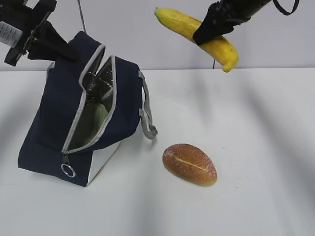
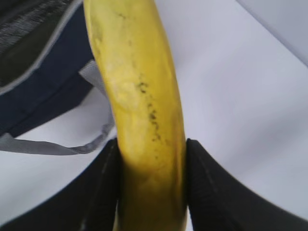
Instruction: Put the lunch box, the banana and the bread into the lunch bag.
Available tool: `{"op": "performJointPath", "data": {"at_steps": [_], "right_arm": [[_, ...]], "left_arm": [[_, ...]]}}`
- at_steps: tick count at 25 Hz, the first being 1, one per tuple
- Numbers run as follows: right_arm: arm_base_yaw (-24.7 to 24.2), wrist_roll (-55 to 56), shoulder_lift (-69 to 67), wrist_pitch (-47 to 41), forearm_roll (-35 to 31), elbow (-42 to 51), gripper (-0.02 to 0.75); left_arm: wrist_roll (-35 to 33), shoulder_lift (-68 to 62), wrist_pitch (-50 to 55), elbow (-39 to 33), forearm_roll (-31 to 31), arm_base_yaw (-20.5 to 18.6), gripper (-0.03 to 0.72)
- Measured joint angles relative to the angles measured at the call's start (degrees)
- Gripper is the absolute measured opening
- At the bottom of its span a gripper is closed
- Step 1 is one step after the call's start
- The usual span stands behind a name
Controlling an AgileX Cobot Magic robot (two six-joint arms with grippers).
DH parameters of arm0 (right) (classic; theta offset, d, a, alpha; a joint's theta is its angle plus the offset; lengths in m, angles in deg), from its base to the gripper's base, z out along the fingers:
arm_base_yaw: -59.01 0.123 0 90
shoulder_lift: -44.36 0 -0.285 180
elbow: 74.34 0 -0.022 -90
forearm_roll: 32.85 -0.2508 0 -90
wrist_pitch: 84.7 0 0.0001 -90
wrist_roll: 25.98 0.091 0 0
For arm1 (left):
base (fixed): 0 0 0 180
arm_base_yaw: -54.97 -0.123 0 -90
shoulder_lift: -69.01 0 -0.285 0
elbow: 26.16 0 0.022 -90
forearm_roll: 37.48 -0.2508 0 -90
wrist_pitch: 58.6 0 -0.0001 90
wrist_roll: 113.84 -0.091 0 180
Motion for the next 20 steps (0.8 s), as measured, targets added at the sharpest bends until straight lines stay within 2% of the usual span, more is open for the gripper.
{"op": "performJointPath", "data": {"at_steps": [3, 12, 20], "right_arm": [[0.0, 2.44, 0.46, -2.78, -4.24, 0.0, 0.291], [0.0, 12.86, 0.46, -3.14, -16.76, 0.0, 0.291], [0.19, 28.12, 0.46, -3.14, -20.13, 0.0, 0.291]], "left_arm": [[0.0, 0.0, 0.0, 0.0, 0.16, 0.0, -0.001], [0.0, 0.0, 0.28, 0.0, 0.44, 0.0, -0.001], [0.0, 0.0, 0.55, 0.0, 0.51, 0.0, -0.001]]}}
